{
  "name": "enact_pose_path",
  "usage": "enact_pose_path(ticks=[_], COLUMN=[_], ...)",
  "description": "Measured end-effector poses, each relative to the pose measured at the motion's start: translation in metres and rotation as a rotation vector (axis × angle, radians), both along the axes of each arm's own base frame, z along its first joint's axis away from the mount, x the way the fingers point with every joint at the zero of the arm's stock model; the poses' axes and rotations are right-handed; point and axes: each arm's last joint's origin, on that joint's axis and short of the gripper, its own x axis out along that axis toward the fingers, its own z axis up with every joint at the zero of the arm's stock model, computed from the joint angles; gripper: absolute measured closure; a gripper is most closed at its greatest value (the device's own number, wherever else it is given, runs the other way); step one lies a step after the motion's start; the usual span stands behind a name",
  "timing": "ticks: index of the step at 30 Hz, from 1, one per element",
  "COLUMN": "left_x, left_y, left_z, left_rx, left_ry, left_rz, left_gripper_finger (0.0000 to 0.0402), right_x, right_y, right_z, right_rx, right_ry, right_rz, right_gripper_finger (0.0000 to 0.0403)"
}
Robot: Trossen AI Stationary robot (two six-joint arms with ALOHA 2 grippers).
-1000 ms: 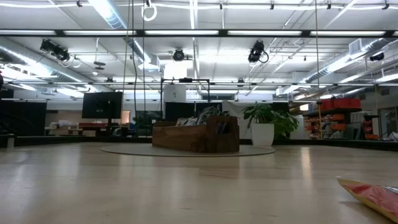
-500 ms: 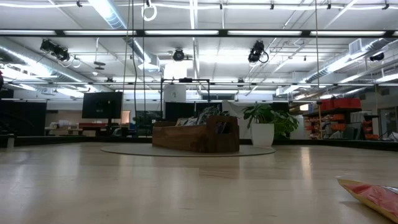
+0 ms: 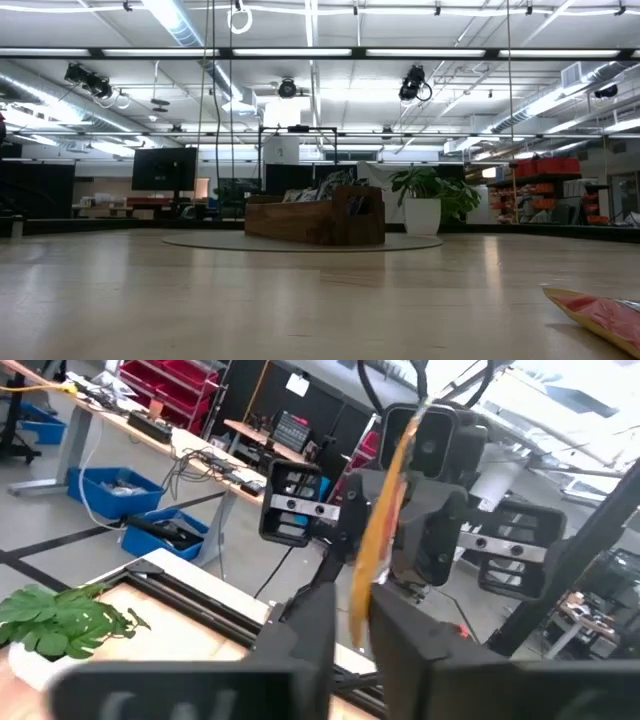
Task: Pick & Place Tea
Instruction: Put the yellow tea bag into the left section of the wooden organizer
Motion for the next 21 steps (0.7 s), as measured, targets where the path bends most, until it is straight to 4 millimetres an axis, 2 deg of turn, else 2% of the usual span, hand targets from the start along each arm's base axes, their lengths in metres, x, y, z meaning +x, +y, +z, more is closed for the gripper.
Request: enact_pose_path(ticks=[3,11,14,21], left_x=[0.000,0.000,0.000,-0.003], left_y=[0.002,0.002,0.001,-0.001], left_z=[0.001,0.000,-0.002,-0.020], left_rx=[0.003,0.031,0.032,-0.042], left_ry=[-0.008,0.000,0.027,0.217], left_rz=[-0.011,-0.051,-0.090,-0.179], left_gripper_finger=[0.0387,0.0399,0.0399,0.0400], right_x=[0.000,-0.010,-0.019,-0.061], right_y=[0.000,0.000,0.000,0.003], right_z=[0.000,0.000,-0.003,0.005], right_rx=[0.000,0.030,0.080,0.164], right_ry=[0.000,0.068,0.160,0.394], right_rz=[-0.003,0.006,0.022,0.181], right_gripper_finger=[0.0394,0.0332,0.0305,0.0251])
